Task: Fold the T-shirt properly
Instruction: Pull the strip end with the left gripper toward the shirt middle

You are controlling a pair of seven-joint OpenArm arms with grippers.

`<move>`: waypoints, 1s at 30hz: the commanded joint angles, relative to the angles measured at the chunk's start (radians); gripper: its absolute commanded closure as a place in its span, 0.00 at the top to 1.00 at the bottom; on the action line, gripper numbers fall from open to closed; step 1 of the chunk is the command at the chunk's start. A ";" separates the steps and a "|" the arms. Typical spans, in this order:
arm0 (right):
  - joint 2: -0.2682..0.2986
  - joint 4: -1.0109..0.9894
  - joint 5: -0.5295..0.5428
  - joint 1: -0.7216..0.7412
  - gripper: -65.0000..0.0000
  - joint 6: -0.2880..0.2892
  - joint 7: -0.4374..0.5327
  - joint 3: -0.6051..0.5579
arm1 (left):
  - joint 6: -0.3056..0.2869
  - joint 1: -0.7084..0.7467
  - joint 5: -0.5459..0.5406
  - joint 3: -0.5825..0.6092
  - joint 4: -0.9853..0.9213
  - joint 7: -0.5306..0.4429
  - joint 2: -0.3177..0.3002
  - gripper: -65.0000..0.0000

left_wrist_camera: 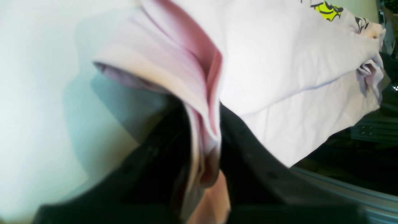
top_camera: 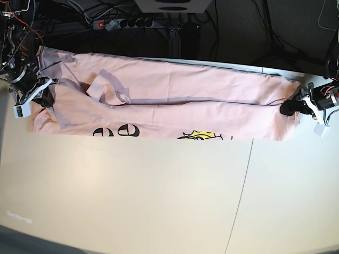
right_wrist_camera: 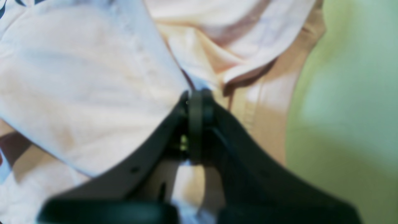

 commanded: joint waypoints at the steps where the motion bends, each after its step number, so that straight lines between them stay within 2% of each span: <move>1: 0.019 0.003 -0.011 -0.001 0.00 0.053 -0.016 0.008 | 0.022 0.003 0.090 0.011 -0.005 0.058 -0.009 0.00; 4: 0.019 0.003 -0.010 -0.001 0.00 0.053 -0.016 0.008 | 0.022 -0.001 0.119 0.011 -0.005 0.063 -0.007 0.00; 10: 0.020 0.008 0.076 0.000 0.00 0.054 -0.016 0.008 | 0.022 -0.031 0.134 0.007 -0.005 0.076 -0.008 0.00; 19: 0.020 0.136 0.079 -0.001 0.00 0.054 -0.017 0.016 | 0.022 -0.085 0.133 0.003 -0.005 0.098 -0.017 0.00; 23: 0.020 0.194 0.079 -0.001 0.00 0.054 -0.020 0.044 | 0.022 -0.100 0.133 -0.034 -0.005 0.124 -0.050 0.00; 30: 0.020 0.221 0.079 -0.001 0.00 0.054 -0.021 0.080 | 0.022 -0.100 0.131 -0.169 -0.005 0.122 -0.123 0.00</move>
